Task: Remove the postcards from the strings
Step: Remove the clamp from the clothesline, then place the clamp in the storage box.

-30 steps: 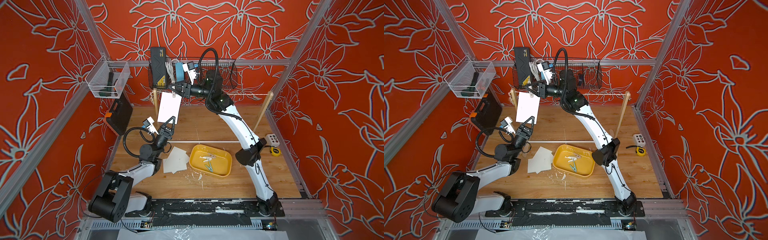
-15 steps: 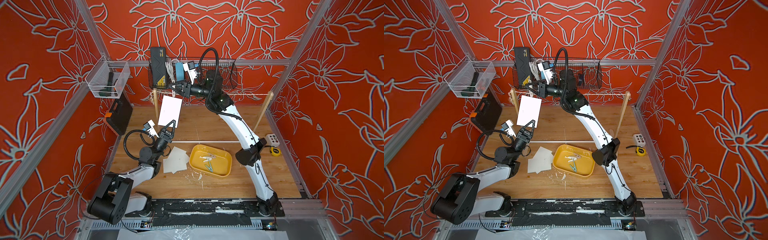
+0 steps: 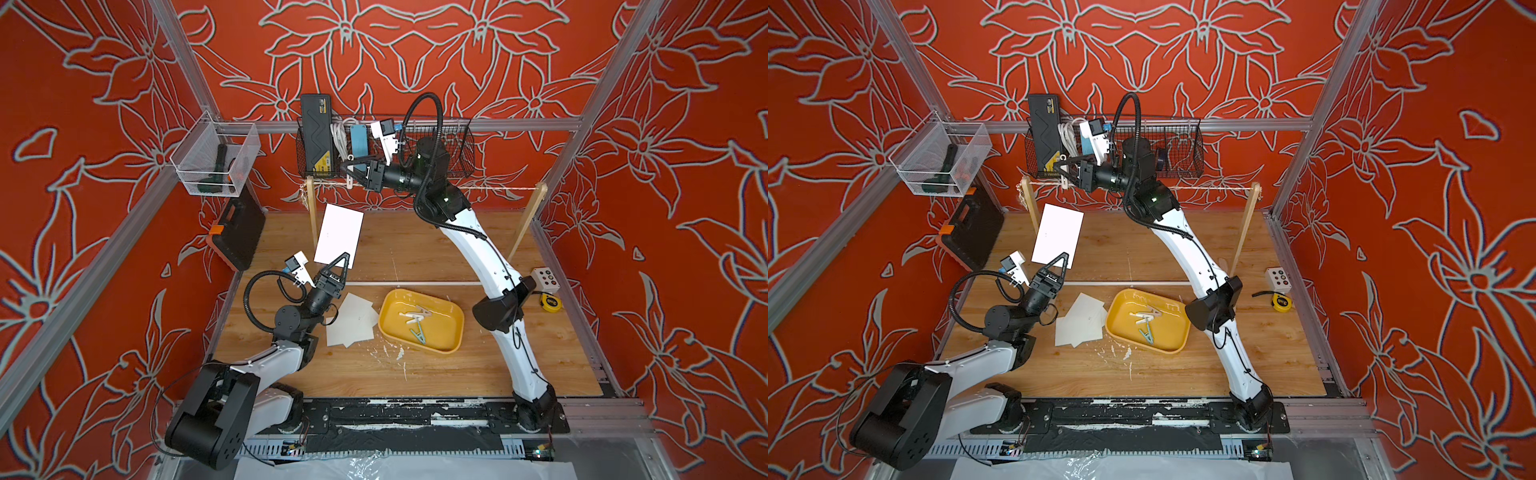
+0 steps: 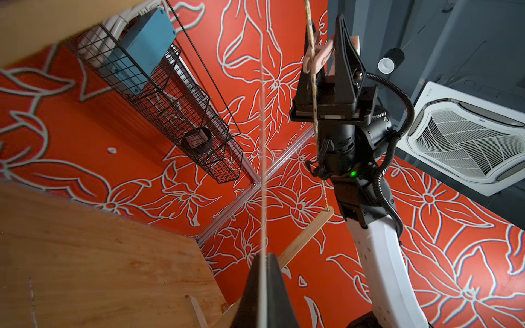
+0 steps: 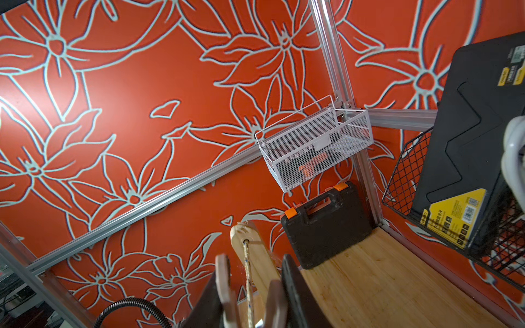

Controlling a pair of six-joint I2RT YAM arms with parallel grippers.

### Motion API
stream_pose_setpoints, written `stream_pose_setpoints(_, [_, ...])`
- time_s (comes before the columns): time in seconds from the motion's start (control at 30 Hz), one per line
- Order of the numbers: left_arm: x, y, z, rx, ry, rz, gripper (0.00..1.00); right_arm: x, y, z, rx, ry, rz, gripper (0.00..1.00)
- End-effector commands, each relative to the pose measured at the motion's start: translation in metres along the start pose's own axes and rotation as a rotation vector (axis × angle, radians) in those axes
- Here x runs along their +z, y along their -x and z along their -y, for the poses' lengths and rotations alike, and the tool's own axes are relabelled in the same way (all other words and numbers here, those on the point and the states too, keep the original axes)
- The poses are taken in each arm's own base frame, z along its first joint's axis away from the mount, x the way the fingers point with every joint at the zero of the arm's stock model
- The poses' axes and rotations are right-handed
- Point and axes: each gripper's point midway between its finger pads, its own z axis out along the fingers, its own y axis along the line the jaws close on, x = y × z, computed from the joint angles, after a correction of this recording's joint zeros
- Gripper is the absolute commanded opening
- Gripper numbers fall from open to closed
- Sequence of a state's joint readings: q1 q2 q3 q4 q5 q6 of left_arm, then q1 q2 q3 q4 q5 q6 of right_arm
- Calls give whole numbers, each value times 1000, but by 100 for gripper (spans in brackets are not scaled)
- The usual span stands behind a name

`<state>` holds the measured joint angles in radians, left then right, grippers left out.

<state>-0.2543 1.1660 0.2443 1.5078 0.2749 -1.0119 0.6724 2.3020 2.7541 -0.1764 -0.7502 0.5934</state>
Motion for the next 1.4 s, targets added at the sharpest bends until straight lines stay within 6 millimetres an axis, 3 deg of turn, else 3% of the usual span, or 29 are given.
stream_pose_setpoints(0.0, [-7,0,7,20,-20,-2,0,-13,29,-16,-67,-19,62,29])
stream_pose_setpoints(0.73, [-40,-22,-15,21,111,-66,0,-35,50,-19,-176,-127,87,29])
stream_pose_setpoints(1.13, [-62,-49,-62,-18,337,-149,0,-67,57,-52,-242,-125,58,30])
stream_pose_setpoints(1.37, [-83,-78,-94,-111,483,-212,0,-94,32,-73,-240,-109,10,31])
